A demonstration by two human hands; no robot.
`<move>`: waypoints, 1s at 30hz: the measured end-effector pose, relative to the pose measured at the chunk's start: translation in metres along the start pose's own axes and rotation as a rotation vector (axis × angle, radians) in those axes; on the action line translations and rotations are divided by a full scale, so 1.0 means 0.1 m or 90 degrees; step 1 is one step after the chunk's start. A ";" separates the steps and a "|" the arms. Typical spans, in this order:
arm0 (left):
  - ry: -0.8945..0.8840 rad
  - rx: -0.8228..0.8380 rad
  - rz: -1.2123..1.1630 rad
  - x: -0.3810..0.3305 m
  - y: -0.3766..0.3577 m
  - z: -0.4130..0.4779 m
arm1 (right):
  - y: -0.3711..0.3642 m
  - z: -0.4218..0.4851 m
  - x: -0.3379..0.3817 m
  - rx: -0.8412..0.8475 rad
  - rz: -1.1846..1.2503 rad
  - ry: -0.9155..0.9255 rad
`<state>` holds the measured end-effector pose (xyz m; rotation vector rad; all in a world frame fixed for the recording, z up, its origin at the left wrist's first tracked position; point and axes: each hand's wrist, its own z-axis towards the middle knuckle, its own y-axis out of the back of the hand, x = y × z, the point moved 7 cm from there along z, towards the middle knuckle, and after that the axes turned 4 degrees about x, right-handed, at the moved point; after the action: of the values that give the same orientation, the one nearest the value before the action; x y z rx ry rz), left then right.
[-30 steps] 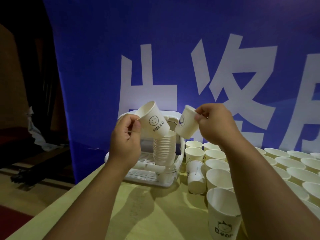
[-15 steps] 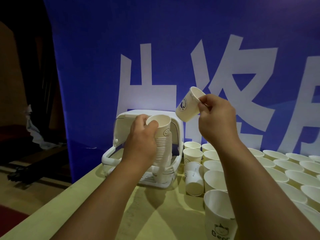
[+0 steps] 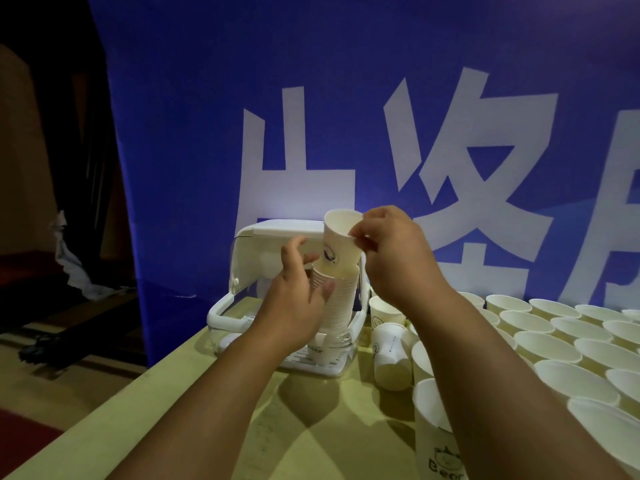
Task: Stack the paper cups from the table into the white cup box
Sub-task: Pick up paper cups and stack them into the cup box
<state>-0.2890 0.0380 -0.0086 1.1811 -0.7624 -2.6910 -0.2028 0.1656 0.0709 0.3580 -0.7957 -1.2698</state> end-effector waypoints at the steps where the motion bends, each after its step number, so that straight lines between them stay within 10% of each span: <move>1: -0.005 -0.006 0.000 -0.01 0.00 0.00 | -0.04 0.00 0.02 0.017 0.000 0.001; 16: 0.008 -0.016 0.115 0.13 -0.01 0.05 | -0.58 -0.23 -0.05 0.362 -0.074 -0.009; 30: 0.052 0.041 0.009 0.40 0.09 -0.06 | -0.94 -0.27 -0.07 0.474 0.359 -0.249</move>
<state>-0.3132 0.0167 -0.0343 1.2870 -0.8465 -2.6075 -0.2504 0.1401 -0.0108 0.4365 -1.5784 -0.4763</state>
